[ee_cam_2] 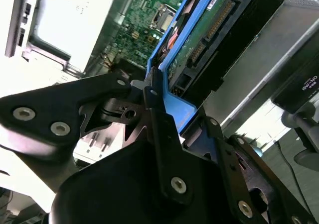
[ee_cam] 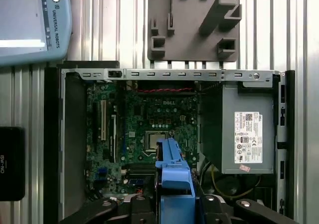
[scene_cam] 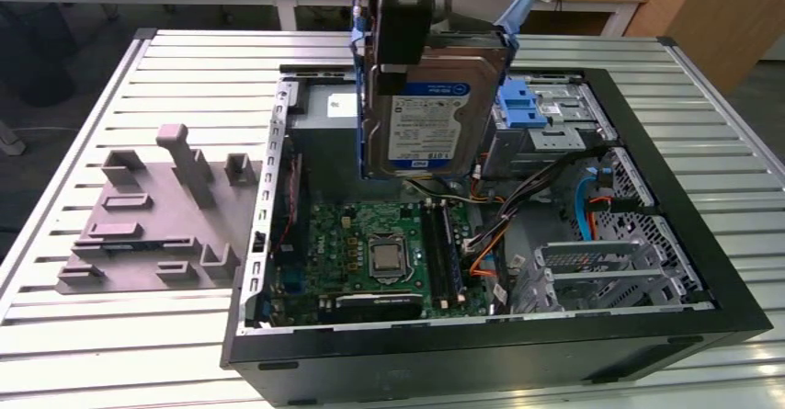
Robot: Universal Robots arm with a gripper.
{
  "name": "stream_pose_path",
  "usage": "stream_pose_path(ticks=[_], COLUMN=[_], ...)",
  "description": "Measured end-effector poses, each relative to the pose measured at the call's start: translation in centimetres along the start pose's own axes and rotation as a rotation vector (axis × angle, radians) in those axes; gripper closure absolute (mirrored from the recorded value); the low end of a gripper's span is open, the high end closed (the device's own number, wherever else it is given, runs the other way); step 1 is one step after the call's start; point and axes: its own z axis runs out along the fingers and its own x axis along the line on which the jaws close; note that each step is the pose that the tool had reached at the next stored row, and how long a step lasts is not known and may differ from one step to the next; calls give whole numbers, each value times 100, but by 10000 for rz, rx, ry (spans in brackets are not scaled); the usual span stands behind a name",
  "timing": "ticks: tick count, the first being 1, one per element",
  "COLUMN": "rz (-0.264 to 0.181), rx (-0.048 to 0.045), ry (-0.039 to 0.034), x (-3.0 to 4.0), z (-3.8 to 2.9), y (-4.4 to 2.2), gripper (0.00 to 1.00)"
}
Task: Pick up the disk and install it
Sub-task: 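Insert the disk into the insertion slot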
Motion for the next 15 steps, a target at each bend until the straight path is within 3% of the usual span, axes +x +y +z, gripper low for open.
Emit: stream_pose_path(ticks=[2, 8, 10, 15], rz=[0, 1, 1, 1], rx=[-1, -5, -7, -6], ry=[-1, -1, 2, 1], x=[31, 50, 73, 242], z=[2, 12, 18, 35], y=[-34, -233, -243, -246], gripper=[64, 64, 64, 64])
